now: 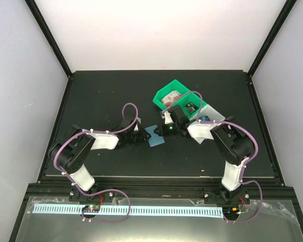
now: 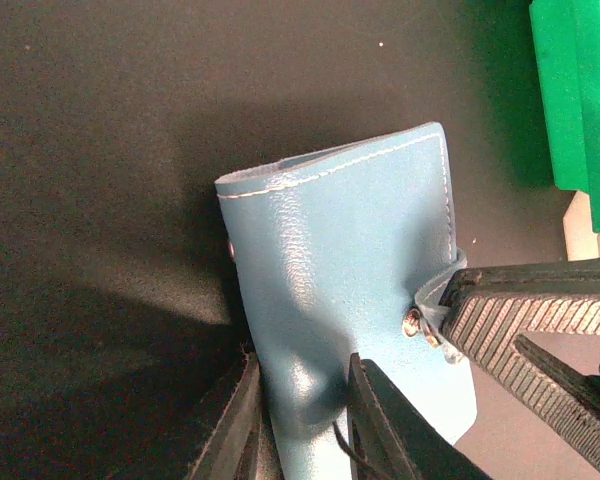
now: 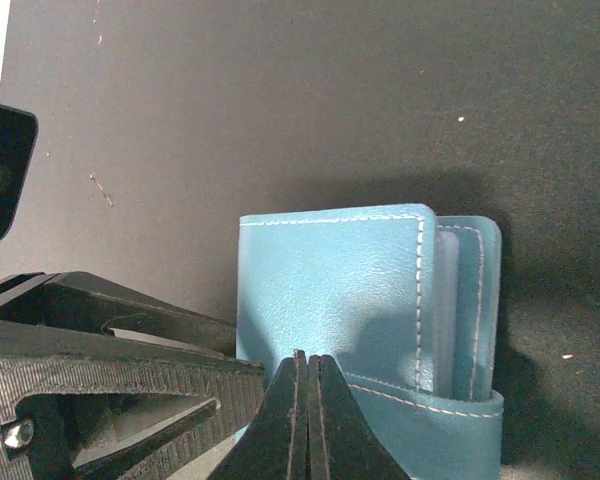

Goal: Put the credit cards into the card holder
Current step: Close the card holder at the center of the board.

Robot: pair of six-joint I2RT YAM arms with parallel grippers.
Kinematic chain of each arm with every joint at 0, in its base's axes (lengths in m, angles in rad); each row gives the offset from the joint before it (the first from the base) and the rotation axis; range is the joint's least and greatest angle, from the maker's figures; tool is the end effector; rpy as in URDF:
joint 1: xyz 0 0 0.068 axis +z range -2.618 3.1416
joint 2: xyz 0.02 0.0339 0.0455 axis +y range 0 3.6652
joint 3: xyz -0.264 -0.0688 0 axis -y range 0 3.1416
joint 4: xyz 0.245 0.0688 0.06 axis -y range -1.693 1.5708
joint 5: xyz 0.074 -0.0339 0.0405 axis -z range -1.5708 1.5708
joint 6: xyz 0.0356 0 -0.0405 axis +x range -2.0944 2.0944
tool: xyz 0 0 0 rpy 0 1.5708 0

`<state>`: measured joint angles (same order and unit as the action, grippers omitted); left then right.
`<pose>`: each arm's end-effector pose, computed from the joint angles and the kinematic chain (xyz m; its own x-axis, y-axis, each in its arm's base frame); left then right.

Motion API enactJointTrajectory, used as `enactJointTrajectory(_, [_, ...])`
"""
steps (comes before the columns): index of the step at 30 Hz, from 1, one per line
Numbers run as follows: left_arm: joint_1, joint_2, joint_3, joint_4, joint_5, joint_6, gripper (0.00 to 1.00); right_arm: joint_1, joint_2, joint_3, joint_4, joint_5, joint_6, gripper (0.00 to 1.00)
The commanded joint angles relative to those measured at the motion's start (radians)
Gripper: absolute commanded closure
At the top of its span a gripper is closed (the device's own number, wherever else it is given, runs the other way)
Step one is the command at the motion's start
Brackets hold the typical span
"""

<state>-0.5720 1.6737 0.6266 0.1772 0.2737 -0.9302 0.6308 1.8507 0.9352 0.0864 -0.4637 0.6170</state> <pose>0.2398 -0.1658 0.1112 -0.9194 -0.3261 -0.2198 -0.1161 0.7591 -0.6405 0.2824 0.2260 0.1315 -0.9320 -0.0399 -0.3602 -0.2847 0.6954 0.6598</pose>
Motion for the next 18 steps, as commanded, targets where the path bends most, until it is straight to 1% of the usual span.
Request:
enactJointTrajectory(1, [-0.005,0.112,-0.062,-0.256,-0.105,0.019,0.74,0.006,0.018,0.003,0.001,-0.034,-0.023,0.99])
enactJointTrajectory(6, [-0.006,0.117,-0.053,-0.258,-0.103,0.025,0.74,0.007,0.02,-0.005,-0.004,-0.043,-0.032,0.99])
enactJointTrajectory(10, [-0.006,0.119,-0.051,-0.259,-0.102,0.025,0.74,0.01,0.025,-0.015,-0.014,-0.02,-0.039,0.99])
enactJointTrajectory(18, [-0.006,0.12,-0.054,-0.257,-0.101,0.024,0.74,0.01,-0.041,-0.028,-0.025,0.118,-0.039,0.99])
